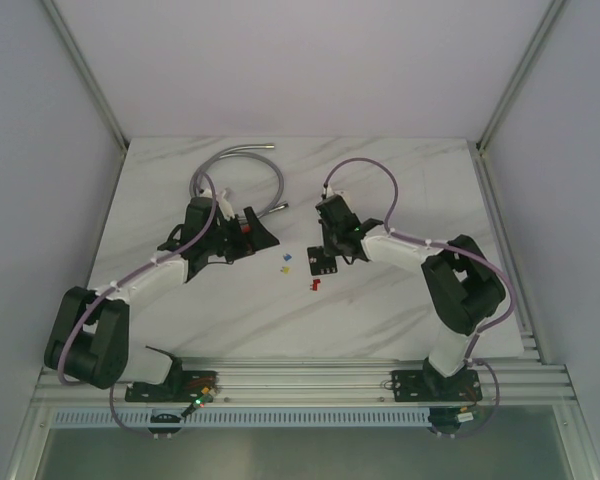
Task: Snap on the fuse box
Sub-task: Install the fuse at the fuse box base.
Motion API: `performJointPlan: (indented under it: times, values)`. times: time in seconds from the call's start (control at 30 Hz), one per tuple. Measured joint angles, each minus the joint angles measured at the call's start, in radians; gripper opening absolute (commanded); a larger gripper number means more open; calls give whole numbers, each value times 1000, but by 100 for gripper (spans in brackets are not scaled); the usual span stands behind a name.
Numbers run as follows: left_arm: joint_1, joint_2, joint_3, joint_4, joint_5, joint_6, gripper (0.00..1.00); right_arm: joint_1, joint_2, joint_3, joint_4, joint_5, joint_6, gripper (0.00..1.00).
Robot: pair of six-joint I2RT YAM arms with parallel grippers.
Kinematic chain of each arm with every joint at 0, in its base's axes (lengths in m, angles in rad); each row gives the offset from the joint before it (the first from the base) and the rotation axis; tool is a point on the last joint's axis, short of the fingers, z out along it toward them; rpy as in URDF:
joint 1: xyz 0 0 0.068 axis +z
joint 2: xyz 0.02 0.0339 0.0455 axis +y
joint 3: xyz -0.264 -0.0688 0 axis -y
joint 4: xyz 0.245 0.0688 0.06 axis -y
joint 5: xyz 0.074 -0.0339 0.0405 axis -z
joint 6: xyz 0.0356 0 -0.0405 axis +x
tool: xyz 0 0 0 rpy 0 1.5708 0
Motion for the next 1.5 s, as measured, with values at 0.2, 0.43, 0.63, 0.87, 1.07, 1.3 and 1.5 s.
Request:
performJointPlan:
  times: [0.2,0.43,0.63,0.87,1.07,1.3,1.5]
  values:
    - [-9,-17,-3,-6,-9,0,100,13,-3,19,-50,14,-9,15]
    - [-10,-23,-6,-11,-19,0,100,16,11,63,-162,17,-26,24]
    - [-10,-23,-6,-13,-23,4,100,16,18,111,-235,17,-40,27]
    - [-10,-23,-6,-13,-27,12,100,16,44,188,-300,18,-37,24]
    - [-10,-21,-6,-13,-27,20,100,15,86,213,-357,17,-14,20]
    - [-10,-9,-6,-13,-27,28,100,13,99,224,-386,13,0,17]
    - [-10,-7,-6,-13,-27,33,100,8,100,229,-396,3,3,22]
